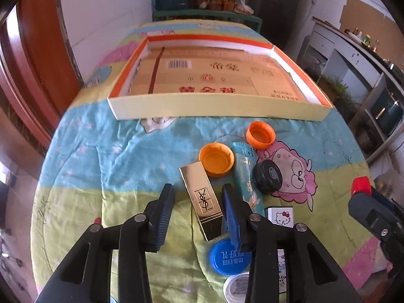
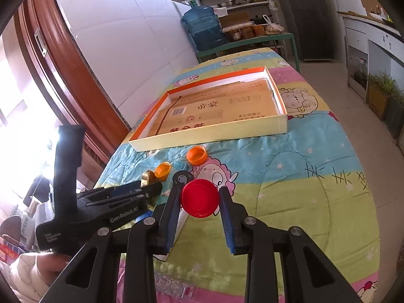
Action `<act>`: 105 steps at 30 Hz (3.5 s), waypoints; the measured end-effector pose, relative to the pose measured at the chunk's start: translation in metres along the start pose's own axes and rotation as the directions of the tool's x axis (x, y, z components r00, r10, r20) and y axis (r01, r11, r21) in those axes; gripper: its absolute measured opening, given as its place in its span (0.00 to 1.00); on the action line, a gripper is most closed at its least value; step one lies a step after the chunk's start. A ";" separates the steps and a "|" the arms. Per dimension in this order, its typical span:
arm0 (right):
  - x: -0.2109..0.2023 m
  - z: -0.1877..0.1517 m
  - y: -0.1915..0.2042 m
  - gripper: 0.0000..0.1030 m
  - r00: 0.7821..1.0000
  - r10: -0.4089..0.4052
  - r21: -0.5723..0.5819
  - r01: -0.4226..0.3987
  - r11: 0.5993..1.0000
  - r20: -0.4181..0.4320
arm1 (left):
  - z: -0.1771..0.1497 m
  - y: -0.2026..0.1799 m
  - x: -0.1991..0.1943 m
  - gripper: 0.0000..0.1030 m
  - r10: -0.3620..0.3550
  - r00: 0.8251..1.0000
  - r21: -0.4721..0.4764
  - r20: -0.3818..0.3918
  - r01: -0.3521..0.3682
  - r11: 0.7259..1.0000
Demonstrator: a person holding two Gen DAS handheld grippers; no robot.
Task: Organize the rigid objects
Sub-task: 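Lift the gold lipstick and red cap and carry both toward the box, then lower the lipstick into the box with the left tool while the right tool releases the red cap there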
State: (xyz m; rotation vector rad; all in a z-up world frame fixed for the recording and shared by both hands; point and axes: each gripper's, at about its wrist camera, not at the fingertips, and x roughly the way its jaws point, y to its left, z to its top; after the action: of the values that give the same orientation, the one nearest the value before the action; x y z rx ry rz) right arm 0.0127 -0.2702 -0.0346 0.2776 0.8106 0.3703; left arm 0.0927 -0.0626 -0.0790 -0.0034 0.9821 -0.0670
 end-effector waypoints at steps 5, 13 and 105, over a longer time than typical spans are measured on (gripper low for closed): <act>-0.002 -0.001 -0.005 0.31 1.000 0.008 0.013 -0.008 1.000 0.003 | -0.003 -0.004 0.000 0.36 0.015 1.000 0.016 0.009 -0.015 1.000; 0.000 -0.003 -0.011 0.31 1.000 0.026 0.025 -0.026 0.999 -0.005 | -0.004 0.005 -0.005 0.18 -0.008 1.000 -0.006 0.004 0.008 1.000; 0.187 0.189 -0.037 0.41 0.959 -0.253 -0.162 0.232 0.959 -0.125 | 0.204 0.026 0.106 0.65 -0.066 0.997 0.030 0.033 0.065 0.997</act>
State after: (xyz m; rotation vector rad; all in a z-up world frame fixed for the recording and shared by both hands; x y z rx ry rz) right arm 0.2795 -0.2425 -0.0460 0.0123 0.9440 0.2182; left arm 0.3224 -0.0487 -0.0550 -0.0102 0.9472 -0.1414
